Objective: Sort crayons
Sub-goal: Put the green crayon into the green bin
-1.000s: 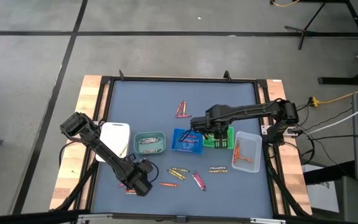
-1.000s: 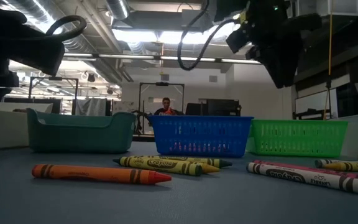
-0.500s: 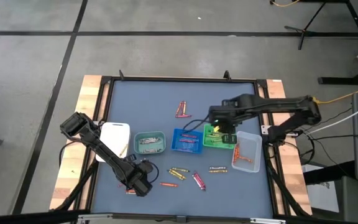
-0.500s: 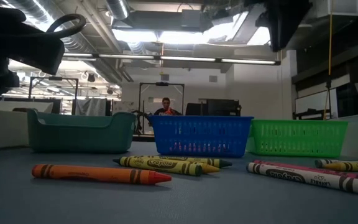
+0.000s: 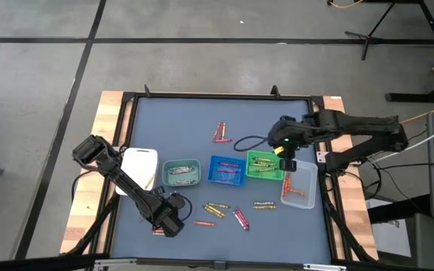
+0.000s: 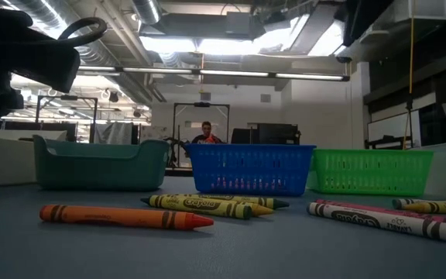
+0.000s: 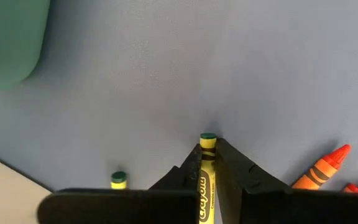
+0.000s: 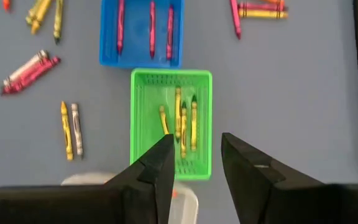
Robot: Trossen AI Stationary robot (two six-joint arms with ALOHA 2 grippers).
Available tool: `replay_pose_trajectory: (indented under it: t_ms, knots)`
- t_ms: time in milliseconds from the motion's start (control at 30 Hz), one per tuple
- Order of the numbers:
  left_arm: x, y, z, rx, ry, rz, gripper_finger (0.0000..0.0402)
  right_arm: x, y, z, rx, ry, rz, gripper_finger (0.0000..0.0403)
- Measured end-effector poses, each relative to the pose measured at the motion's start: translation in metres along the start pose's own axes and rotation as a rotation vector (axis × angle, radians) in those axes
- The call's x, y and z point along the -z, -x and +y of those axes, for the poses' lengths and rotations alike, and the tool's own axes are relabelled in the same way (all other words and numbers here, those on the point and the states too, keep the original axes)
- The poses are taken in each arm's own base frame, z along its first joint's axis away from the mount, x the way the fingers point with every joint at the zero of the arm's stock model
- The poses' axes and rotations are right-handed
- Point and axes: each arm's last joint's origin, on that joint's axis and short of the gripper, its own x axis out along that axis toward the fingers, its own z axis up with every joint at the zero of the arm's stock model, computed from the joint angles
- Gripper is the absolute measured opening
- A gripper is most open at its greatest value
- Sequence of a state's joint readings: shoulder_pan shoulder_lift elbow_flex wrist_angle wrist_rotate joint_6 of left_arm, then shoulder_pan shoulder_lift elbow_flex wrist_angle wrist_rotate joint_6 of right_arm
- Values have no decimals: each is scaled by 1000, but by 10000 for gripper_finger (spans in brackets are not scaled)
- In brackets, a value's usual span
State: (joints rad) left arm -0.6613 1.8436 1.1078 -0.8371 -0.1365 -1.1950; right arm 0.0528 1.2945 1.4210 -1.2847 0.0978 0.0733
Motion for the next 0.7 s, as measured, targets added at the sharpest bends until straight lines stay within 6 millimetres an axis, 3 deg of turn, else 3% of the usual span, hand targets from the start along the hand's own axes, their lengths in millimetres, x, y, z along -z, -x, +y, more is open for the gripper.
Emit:
replay_pose_trajectory:
  t_ms: [300,533,700]
  knots:
    - [-6,19,4,75,28,-33,10,35,-36,3,-88,-21,-293,131]
    - [-24,26,6,167,89,-79,10,29,-70,9,-191,-9,-443,131]
    - [-45,28,2,279,66,-155,10,24,-87,12,-200,-7,-449,131]
